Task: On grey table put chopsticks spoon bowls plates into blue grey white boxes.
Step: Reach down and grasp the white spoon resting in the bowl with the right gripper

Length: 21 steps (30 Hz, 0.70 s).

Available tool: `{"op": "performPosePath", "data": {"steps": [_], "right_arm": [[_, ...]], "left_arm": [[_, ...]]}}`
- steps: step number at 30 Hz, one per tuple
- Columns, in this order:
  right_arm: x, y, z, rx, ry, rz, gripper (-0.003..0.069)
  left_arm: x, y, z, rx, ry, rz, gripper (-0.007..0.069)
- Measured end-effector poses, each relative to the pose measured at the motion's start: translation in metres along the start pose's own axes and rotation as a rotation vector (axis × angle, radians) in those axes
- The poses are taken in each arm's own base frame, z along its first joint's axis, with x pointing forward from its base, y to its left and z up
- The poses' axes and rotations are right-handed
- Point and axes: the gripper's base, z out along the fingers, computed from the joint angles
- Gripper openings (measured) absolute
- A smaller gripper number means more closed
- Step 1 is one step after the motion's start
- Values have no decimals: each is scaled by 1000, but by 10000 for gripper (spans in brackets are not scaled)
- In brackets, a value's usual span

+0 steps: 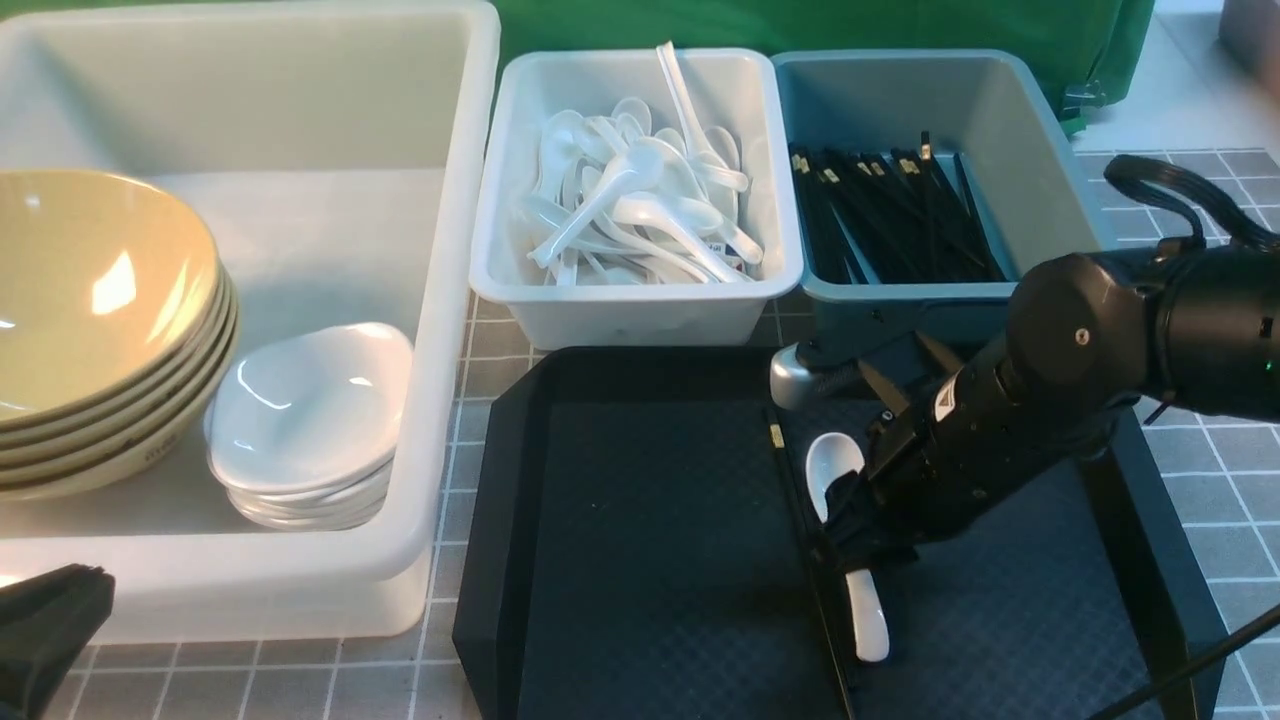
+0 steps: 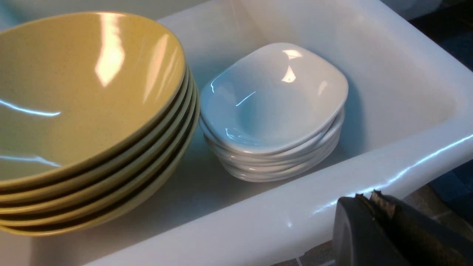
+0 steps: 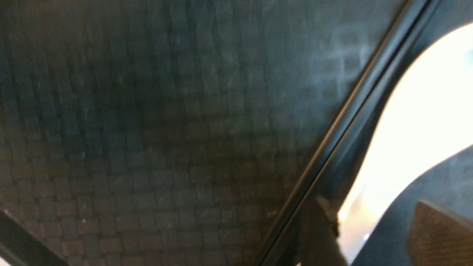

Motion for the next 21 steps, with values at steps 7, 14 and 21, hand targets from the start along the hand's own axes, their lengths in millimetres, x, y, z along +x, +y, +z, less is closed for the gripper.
{"op": "performPosePath", "data": {"steps": [7, 14, 21], "right_arm": [[2, -5, 23, 18, 41, 10, 351], [0, -9, 23, 59, 36, -47, 175], [-5, -8, 1, 82, 48, -98, 176]], "left_arm": [[-1, 0, 0, -1, -13, 0, -8], [-1, 0, 0, -2, -13, 1, -8], [-1, 0, -4, -7, -47, -1, -8]]}}
